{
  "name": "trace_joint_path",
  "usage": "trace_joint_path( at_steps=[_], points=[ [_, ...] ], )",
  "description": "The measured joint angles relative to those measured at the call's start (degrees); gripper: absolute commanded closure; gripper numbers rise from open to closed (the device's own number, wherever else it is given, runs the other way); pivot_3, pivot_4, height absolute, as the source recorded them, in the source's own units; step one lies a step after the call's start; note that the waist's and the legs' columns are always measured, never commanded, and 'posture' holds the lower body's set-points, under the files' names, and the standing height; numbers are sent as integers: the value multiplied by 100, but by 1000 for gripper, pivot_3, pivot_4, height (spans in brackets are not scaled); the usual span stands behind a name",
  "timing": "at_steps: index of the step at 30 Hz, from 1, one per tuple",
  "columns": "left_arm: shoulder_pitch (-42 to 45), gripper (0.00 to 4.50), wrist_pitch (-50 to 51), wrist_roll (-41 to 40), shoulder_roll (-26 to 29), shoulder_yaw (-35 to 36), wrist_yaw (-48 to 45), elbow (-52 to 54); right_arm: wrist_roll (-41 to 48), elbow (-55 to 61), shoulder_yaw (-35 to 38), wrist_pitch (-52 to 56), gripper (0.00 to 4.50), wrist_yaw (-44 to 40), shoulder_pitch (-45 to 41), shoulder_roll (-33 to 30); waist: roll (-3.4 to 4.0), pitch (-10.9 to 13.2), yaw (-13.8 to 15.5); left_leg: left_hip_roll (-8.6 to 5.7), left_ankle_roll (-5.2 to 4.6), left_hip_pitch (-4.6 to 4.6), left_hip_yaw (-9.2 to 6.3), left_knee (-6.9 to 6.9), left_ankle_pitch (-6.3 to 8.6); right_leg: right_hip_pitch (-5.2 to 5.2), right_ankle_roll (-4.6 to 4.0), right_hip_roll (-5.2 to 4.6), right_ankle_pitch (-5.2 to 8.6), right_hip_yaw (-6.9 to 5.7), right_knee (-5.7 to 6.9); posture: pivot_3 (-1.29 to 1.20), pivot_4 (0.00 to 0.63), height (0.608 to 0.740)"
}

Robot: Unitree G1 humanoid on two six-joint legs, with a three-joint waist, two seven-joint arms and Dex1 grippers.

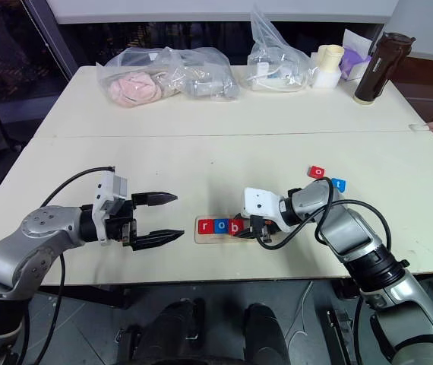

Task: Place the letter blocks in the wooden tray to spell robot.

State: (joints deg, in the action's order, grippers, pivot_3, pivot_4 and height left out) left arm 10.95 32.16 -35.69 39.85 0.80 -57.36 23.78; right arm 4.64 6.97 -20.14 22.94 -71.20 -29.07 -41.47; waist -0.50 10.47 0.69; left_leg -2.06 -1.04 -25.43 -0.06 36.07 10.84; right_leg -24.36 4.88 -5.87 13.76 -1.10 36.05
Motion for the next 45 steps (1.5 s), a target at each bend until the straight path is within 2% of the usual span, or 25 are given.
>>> trace_joint_path(
  at_steps=[12,18,19,26,30,33,39,42,45],
  points=[
    [-188,0,-1,-129,-32,7,7,111,-6,-162,-7,-83,3362,37,-65,-1,0,0,0,0,1,0,-1,-1,0,0,0,0,0,-1,0,0,150,725],
    [-189,0,-15,-126,-32,7,2,111,-7,-172,-7,-86,214,60,-68,0,0,0,0,0,1,0,-2,-1,1,0,0,0,0,-1,0,0,150,725],
    [-190,0,-18,-125,-32,7,1,111,-7,-171,-7,-86,33,60,-68,0,0,0,0,0,2,0,-1,-1,1,0,0,0,0,-1,0,0,150,725],
    [-213,0,-23,-119,-31,7,-2,110,72,-139,60,48,33,141,-90,20,0,0,0,0,1,0,-1,-1,1,0,0,0,0,-1,0,0,150,725],
    [-205,0,-24,-118,-31,6,-2,110,177,-149,476,222,33,635,-345,259,0,0,-5,1,2,0,-2,-2,1,-1,0,0,0,-1,0,0,150,725],
    [-197,0,-24,-117,-33,4,-1,109,-16,-389,739,170,33,1314,-554,438,0,0,-4,0,3,0,-2,-4,2,-2,0,0,0,-1,0,0,150,725],
    [-136,0,-23,-116,-47,-1,2,109,-674,-943,766,-31,33,2519,-536,515,0,0,-1,-1,2,-5,-1,-4,1,-4,-1,-2,0,-4,-3,0,150,725],
    [-102,0,-16,-116,-63,-6,9,109,-916,-1123,1188,674,33,3552,-534,844,1,1,-3,0,0,-5,-1,-5,0,-7,-1,-1,0,-4,3,0,150,725],
    [-103,0,-13,-115,-74,-11,13,110,-1079,-826,1810,2002,33,4520,-532,1247,1,0,0,1,-5,-5,-2,-11,-4,-10,-1,0,0,-4,4,0,150,725]
  ],
)
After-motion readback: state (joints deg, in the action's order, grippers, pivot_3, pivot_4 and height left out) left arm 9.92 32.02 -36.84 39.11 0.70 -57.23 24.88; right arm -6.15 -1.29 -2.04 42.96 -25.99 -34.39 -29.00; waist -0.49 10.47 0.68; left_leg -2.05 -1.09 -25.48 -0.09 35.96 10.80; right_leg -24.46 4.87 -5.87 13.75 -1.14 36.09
